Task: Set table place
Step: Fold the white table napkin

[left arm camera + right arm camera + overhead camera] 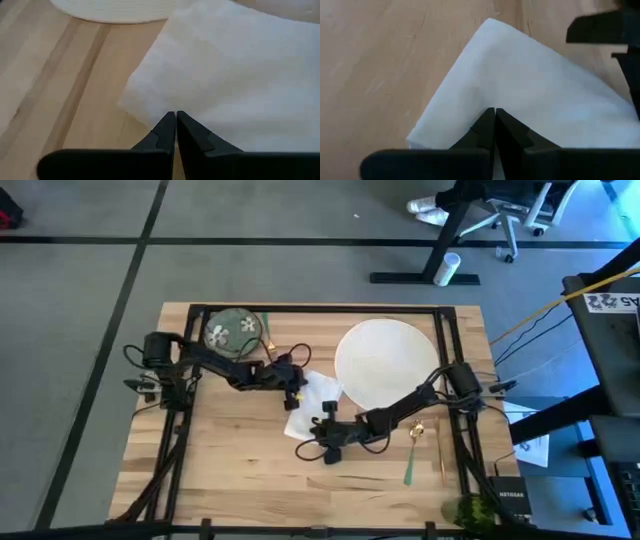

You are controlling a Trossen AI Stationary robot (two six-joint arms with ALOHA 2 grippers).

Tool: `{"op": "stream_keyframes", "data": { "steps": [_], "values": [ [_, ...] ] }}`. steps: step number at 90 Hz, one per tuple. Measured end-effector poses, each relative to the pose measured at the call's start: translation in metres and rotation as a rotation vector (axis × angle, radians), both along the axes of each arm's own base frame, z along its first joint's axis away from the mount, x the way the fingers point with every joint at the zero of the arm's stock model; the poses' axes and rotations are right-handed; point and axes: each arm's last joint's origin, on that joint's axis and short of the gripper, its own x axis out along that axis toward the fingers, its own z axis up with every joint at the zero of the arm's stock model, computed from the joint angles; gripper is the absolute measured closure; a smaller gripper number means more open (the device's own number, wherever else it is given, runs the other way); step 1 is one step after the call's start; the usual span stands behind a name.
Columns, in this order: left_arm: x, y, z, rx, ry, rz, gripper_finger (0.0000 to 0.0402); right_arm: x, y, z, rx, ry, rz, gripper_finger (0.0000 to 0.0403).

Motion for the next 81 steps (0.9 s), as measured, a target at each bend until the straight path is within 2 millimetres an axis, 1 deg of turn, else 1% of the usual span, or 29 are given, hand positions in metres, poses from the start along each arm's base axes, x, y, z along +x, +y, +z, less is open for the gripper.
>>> {"op": "stream_keyframes", "data": {
  "steps": [13,25,31,39,44,50,61,81],
  "values": [
    [0.005,0.004,-0.005,-0.01,-0.053,-0.006,0.0402,0.0,0.0,0.0,0.008,0.003,0.01,0.0403],
    [0.008,0.009,-0.003,0.012,-0.059,0.0,0.0402,0.0,0.0,0.0,0.011,0.004,0.014,0.0403],
    [0.009,0.012,0.002,0.02,-0.069,0.012,0.0402,0.0,0.001,0.0,0.015,0.005,0.018,0.0403],
    [0.013,0.014,0.016,0.027,-0.118,0.005,0.0402,0.0,0.001,0.0,0.018,0.005,0.021,0.0403],
    [0.014,0.01,0.023,0.005,-0.145,-0.039,0.0402,0.0,0.001,0.0,0.018,0.005,0.022,0.0403],
    [0.014,0.003,0.026,-0.022,-0.15,-0.122,0.0402,0.0,0.001,0.0,0.018,0.006,0.022,0.0403],
    [0.015,-0.006,0.023,-0.001,-0.12,-0.201,0.0402,0.0,0.001,0.0,0.019,0.007,0.024,0.0403],
    [0.015,0.002,0.015,0.028,-0.099,-0.204,0.0402,0.0,0.001,0.0,0.022,0.004,0.027,0.0403]
  ]
}}
